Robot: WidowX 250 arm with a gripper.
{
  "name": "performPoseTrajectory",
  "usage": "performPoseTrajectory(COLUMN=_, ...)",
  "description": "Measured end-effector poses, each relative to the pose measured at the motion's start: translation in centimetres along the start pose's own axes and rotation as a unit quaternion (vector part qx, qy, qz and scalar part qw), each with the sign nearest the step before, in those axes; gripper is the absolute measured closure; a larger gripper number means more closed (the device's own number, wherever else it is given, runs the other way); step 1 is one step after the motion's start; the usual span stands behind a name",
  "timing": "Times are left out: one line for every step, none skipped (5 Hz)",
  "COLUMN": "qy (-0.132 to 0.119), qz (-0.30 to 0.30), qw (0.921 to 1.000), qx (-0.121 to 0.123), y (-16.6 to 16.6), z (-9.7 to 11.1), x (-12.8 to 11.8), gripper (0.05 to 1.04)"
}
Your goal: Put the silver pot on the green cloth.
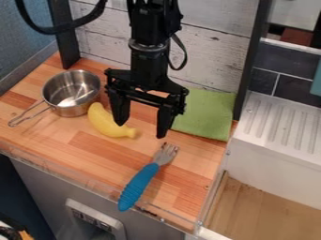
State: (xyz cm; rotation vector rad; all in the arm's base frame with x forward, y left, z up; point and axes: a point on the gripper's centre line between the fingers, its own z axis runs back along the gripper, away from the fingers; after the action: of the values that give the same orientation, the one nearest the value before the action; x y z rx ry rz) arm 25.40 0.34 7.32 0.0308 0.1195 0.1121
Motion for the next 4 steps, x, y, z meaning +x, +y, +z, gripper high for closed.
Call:
performPoseTrajectory(qy=0.012, qz=-0.003, qw=0.9999, qx=0.002, y=0.0, z=-0.6, x=-0.1, gripper=0.083)
performPoseTrajectory(qy=0.017, qz=0.011, qw=0.9997, qx=0.016, y=2.4, z=-0.6, x=-0.2, gripper=0.083)
performPoseTrajectory(qy=0.013, qz=0.013, qw=0.9998, qx=-0.004, y=5.6, z=-0.1, x=0.5, gripper=0.083)
performPoseTrajectory(qy=-0.015, qz=0.030, qw=0.9993, qx=-0.015, y=8.7, z=-0.4, x=0.9, gripper=0.084)
